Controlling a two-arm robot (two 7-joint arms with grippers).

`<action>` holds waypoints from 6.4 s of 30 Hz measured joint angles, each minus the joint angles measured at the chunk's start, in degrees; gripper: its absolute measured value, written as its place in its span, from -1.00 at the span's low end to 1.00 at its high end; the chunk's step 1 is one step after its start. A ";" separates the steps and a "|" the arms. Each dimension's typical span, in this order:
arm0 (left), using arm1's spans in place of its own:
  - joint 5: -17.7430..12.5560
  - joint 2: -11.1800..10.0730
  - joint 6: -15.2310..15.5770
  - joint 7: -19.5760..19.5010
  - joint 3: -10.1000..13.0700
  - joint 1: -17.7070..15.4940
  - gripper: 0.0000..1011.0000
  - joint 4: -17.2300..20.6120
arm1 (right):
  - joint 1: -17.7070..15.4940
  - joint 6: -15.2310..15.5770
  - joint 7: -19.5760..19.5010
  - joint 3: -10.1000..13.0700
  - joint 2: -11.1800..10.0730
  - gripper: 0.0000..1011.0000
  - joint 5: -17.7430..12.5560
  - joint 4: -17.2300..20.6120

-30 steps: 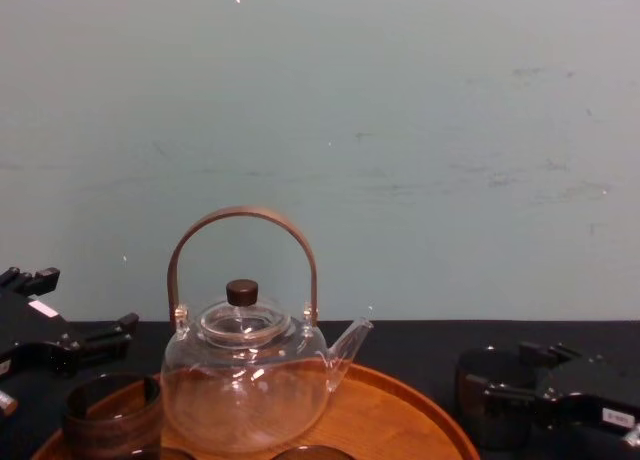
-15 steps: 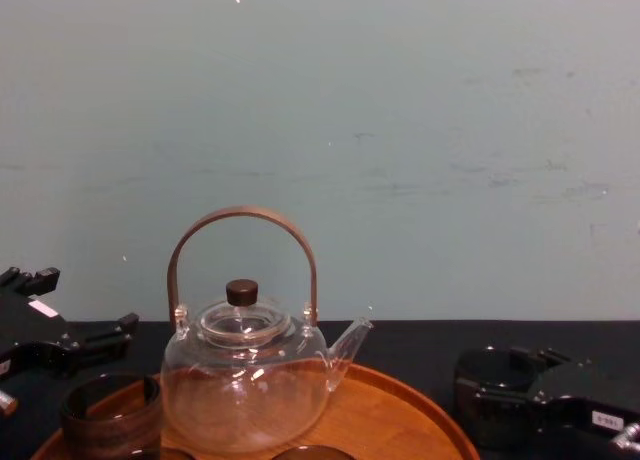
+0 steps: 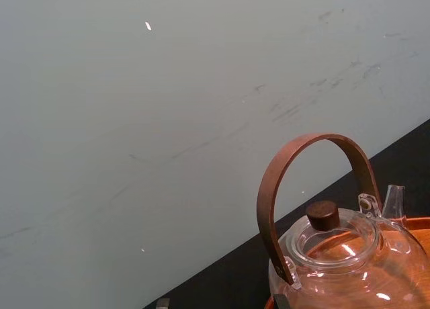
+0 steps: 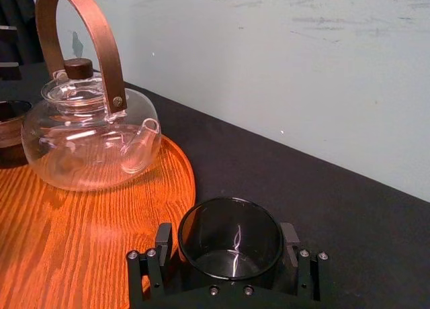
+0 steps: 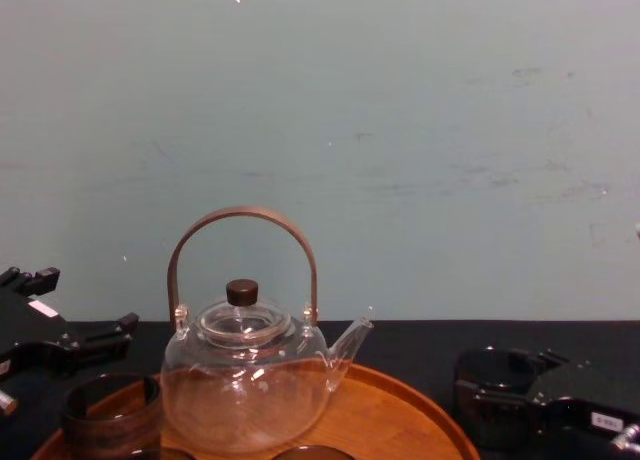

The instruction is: Pick up the glass from the table and place it on the tray.

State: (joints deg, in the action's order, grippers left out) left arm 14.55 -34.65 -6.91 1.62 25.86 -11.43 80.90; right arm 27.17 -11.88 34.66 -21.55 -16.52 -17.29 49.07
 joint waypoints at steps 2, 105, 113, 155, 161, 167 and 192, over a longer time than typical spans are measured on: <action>0.00 0.00 0.00 0.00 0.00 0.00 0.98 0.00 | 0.00 0.01 -0.01 0.01 0.00 0.98 0.00 0.01; 0.00 0.00 0.00 0.00 0.00 0.00 0.98 0.00 | -0.85 -3.73 5.03 -5.70 1.39 0.78 -1.04 3.81; 0.00 0.00 0.00 0.00 0.00 0.00 0.98 0.00 | -0.37 -3.82 5.28 -5.93 1.83 0.78 -1.36 2.37; 0.00 0.00 0.00 0.00 0.00 0.00 0.98 0.00 | -0.02 -4.01 5.85 -5.89 2.37 0.98 -1.90 0.33; 0.00 0.00 0.00 0.00 0.00 0.00 0.98 0.00 | -0.81 -4.69 4.99 -5.71 1.78 0.98 -1.62 2.13; 0.00 0.00 0.00 0.00 0.00 0.00 0.98 0.00 | -3.11 -5.91 3.49 -5.04 0.03 0.98 -0.96 7.81; 0.00 0.00 0.00 0.00 0.00 0.00 0.98 0.00 | -13.14 -7.10 1.44 2.26 -8.03 0.98 -6.70 21.01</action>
State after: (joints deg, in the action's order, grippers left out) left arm 14.55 -34.65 -6.91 1.62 25.86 -11.43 80.90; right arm 14.02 -18.97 36.11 -19.30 -24.55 -23.98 70.08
